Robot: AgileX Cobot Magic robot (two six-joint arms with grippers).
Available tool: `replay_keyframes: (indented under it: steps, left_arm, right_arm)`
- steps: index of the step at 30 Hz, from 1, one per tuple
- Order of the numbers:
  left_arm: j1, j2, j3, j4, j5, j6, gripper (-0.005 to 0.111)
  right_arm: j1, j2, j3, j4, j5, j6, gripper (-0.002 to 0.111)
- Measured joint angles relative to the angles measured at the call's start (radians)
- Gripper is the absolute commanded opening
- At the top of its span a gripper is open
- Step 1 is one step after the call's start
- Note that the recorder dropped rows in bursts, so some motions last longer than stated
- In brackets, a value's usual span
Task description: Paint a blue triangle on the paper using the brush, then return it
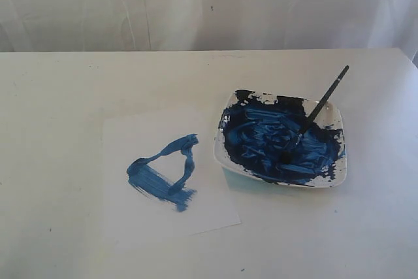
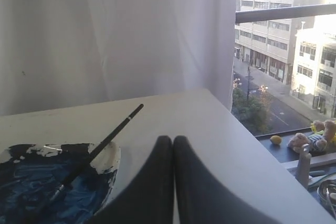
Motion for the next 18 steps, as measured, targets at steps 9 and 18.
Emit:
replay_keyframes:
  steps: [9, 18]
  left_arm:
    - [0.000, 0.000, 0.000, 0.000, 0.000, 0.000, 0.000]
    - [0.000, 0.000, 0.000, 0.000, 0.000, 0.000, 0.000]
  right_arm:
    - [0.000, 0.000, 0.005, -0.035, 0.071, -0.014, 0.000]
    - [0.000, 0.000, 0.025, -0.047, 0.113, -0.014, 0.000]
